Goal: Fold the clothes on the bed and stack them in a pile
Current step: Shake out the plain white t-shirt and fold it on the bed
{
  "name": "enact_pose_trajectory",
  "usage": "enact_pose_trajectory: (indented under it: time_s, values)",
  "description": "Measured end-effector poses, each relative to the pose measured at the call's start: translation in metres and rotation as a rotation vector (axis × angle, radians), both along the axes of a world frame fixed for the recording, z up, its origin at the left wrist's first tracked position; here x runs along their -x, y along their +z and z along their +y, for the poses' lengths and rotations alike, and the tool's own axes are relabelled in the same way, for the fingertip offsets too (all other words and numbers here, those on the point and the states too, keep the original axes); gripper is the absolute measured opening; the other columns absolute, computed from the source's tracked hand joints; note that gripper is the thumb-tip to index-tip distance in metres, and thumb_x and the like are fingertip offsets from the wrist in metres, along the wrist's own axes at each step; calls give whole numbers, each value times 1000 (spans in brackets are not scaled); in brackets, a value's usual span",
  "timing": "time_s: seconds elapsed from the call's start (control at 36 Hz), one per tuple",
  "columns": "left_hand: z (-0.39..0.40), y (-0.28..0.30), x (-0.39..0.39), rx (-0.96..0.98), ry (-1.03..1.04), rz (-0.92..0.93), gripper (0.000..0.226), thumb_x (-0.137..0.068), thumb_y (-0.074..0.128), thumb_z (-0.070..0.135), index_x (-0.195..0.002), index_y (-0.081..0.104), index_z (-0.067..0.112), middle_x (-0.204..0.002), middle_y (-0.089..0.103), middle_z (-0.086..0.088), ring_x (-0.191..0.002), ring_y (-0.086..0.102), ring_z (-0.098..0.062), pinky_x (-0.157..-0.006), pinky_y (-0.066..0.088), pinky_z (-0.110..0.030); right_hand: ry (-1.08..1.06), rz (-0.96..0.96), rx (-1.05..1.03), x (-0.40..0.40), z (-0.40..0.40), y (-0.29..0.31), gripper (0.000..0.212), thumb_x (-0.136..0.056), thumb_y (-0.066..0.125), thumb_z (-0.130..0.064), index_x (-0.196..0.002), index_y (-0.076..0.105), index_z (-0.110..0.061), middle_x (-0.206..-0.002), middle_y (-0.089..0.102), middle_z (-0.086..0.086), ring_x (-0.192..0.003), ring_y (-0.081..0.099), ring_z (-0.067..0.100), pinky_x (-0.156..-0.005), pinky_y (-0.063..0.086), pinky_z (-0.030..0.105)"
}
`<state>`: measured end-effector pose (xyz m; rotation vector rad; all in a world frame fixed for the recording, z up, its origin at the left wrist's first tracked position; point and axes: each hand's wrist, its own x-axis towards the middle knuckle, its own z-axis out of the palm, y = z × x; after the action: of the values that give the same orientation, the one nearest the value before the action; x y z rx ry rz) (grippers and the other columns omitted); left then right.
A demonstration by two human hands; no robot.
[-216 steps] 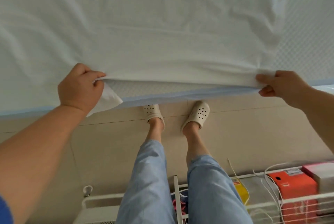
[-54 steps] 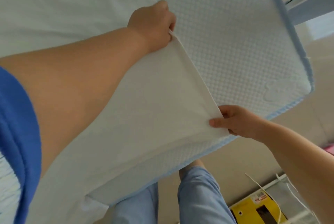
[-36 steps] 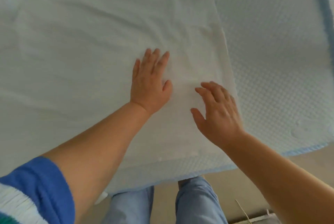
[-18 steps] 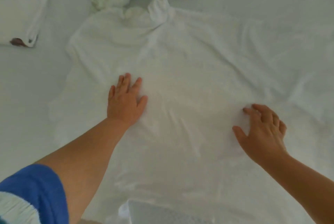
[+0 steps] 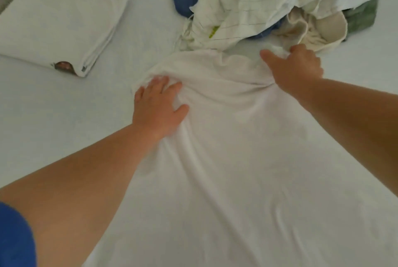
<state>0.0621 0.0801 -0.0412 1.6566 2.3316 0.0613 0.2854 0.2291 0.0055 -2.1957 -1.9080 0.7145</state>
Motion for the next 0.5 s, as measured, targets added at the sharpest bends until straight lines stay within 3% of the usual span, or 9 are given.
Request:
enact_pose_trajectory:
  time_s: [0.06,0.08,0.14,0.17,0.25,0.31,0.39,0.44,0.5]
  values:
    - [17,5,5,-98,33,24,55,-82,55,44,-134,45,26,-137,42,-8,-128,36,-26,-103,21,-40,-22,-65,122,7,15,0,77,-78,53,-66,-129,47,-8,-124,52,15,-116,47,35,-94,37,40]
    - [26,8,6,-148,41,20,54,-81,57,39,-131,47,23,-132,45,-8,-121,41,-28,-98,25,-39,-18,-60,179,8,19,0,70,-78,57,-62,-120,53,-6,-109,56,14,-105,51,34,-86,40,37]
    - [43,13,5,-229,30,-49,55,-79,59,30,-131,46,18,-131,45,-8,-117,45,-29,-93,31,-37,-40,-22,233,11,26,3,57,-78,67,-49,-111,55,-4,-78,46,7,-86,49,28,-75,42,35]
    - [52,15,3,-244,29,-117,56,-80,58,27,-133,44,17,-134,43,-7,-117,46,-28,-92,33,-35,-65,10,239,10,28,5,54,-77,71,-42,-111,56,-3,-73,43,5,-83,47,25,-72,42,33]
    - [76,17,0,-138,57,-278,59,-84,56,33,-138,36,22,-140,38,-3,-119,46,-24,-84,32,-28,-54,150,235,6,33,8,32,-77,70,-19,-106,62,-5,-82,50,5,-84,46,21,-63,40,28]
    - [89,15,1,-45,61,-284,55,-84,55,44,-133,43,24,-131,44,-3,-111,50,-23,-78,32,-27,-55,277,195,1,33,13,17,-76,65,-8,-92,64,-14,-88,53,5,-87,49,21,-65,42,28]
    - [99,20,6,-59,96,-286,33,-79,60,44,-106,62,24,-103,55,0,-87,53,-21,-68,36,-29,-105,547,248,-7,32,24,30,-75,59,2,-98,61,-16,-102,61,5,-96,58,21,-75,50,31]
    - [101,23,10,-131,120,-278,15,-79,60,32,-89,64,22,-81,54,4,-78,52,-19,-62,34,-28,-153,774,353,-13,34,32,37,-73,63,0,-107,61,-14,-106,66,4,-96,65,21,-74,54,32]
    - [100,25,14,-190,181,-308,7,-79,59,28,-80,59,21,-69,48,7,-73,50,-18,-56,31,-28,-137,886,446,-16,34,40,38,-66,74,-19,-103,63,-18,-96,71,0,-87,70,18,-66,56,30]
